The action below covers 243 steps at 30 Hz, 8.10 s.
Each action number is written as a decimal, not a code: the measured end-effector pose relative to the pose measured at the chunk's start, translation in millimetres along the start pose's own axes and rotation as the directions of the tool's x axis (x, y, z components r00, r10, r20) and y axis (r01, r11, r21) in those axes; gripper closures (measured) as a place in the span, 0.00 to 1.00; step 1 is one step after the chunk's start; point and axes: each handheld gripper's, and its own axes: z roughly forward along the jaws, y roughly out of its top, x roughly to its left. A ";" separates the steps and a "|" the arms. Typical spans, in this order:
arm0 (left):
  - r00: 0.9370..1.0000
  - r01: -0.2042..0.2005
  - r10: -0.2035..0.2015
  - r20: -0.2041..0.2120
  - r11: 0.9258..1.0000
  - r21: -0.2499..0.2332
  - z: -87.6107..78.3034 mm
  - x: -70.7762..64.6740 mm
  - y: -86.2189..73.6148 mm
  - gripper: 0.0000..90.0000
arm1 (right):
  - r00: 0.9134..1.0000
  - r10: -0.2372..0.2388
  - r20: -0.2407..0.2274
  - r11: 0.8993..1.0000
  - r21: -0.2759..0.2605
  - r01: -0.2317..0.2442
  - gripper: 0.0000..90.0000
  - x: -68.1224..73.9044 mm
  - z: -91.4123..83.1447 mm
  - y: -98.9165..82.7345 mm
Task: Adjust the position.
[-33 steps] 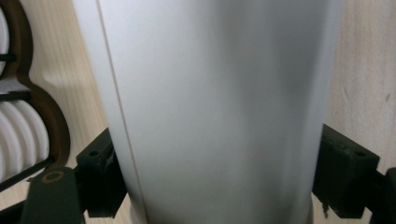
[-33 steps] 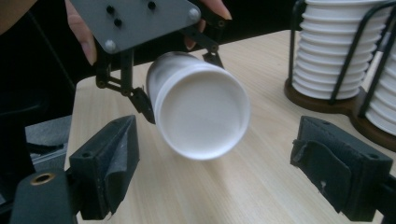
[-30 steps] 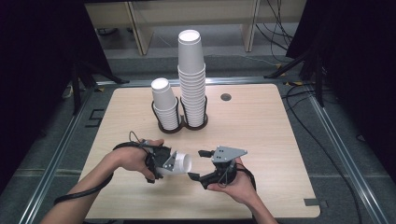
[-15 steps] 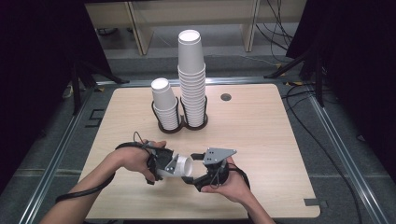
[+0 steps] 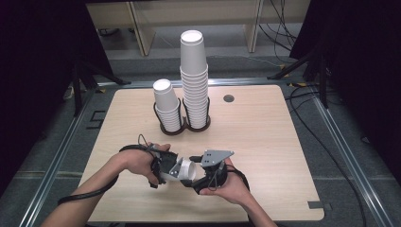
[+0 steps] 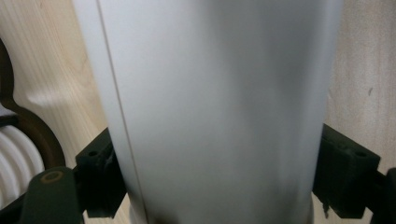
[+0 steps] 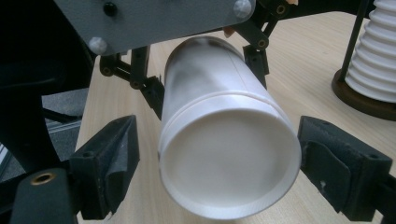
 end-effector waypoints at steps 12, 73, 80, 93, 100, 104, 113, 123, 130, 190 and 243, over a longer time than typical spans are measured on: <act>1.000 -0.017 0.017 0.002 1.000 0.004 0.6 -1.0 2.4 0.19 | 1.000 -0.005 -0.017 1.000 0.014 0.006 0.18 0.0 5.3 0.0; 0.997 -0.016 0.004 -0.076 0.986 -0.165 -6.3 -5.0 -0.4 0.00 | 0.997 -0.079 -0.009 0.997 0.011 0.080 0.30 0.6 -1.9 -3.4; 0.995 0.020 -0.042 -0.091 0.973 -0.229 -6.9 -4.5 -3.5 0.00 | 0.997 -0.075 0.002 0.997 -0.001 0.075 0.30 0.2 -4.8 -4.4; 0.987 0.059 -0.102 -0.121 0.948 -0.311 -5.6 -7.2 -7.9 0.00 | 0.999 -0.049 0.012 0.999 -0.017 0.050 0.30 0.2 -12.5 -9.1; 0.980 0.089 -0.146 -0.135 0.930 -0.356 -1.6 -8.1 -13.7 0.00 | 0.999 -0.037 0.024 0.999 -0.020 0.038 0.30 -1.2 -18.2 -11.2; 0.975 0.102 -0.169 -0.145 0.918 -0.383 -2.7 -8.1 -17.3 0.00 | 0.999 -0.030 0.031 0.999 -0.023 0.031 0.30 -1.7 -22.0 -12.1; 0.963 0.128 -0.221 -0.153 0.877 -0.463 -1.1 -11.1 -25.6 0.00 | 0.998 -0.036 0.059 0.998 -0.043 0.039 0.30 -4.7 -30.0 -13.2; 0.933 0.195 -0.335 -0.134 0.782 -0.592 5.9 -14.0 -35.7 0.00 | 0.997 -0.017 0.072 0.997 -0.068 0.022 0.30 -7.3 -39.5 -13.0; 0.901 0.245 -0.421 -0.105 0.694 -0.677 20.0 -20.9 -40.0 0.00 | 0.996 -0.008 0.090 0.996 -0.086 0.016 0.30 -9.9 -44.5 -15.0; 0.939 0.213 -0.342 0.029 0.515 -0.830 32.9 -16.0 -48.0 0.01 | 0.999 -0.029 -0.028 0.998 -0.057 0.028 0.30 -7.9 -33.6 -10.8; 0.955 0.181 -0.296 0.011 0.553 -0.813 24.9 -22.0 -49.7 0.16 | 0.997 -0.016 -0.071 0.999 -0.046 0.012 0.27 -11.6 -27.6 -13.3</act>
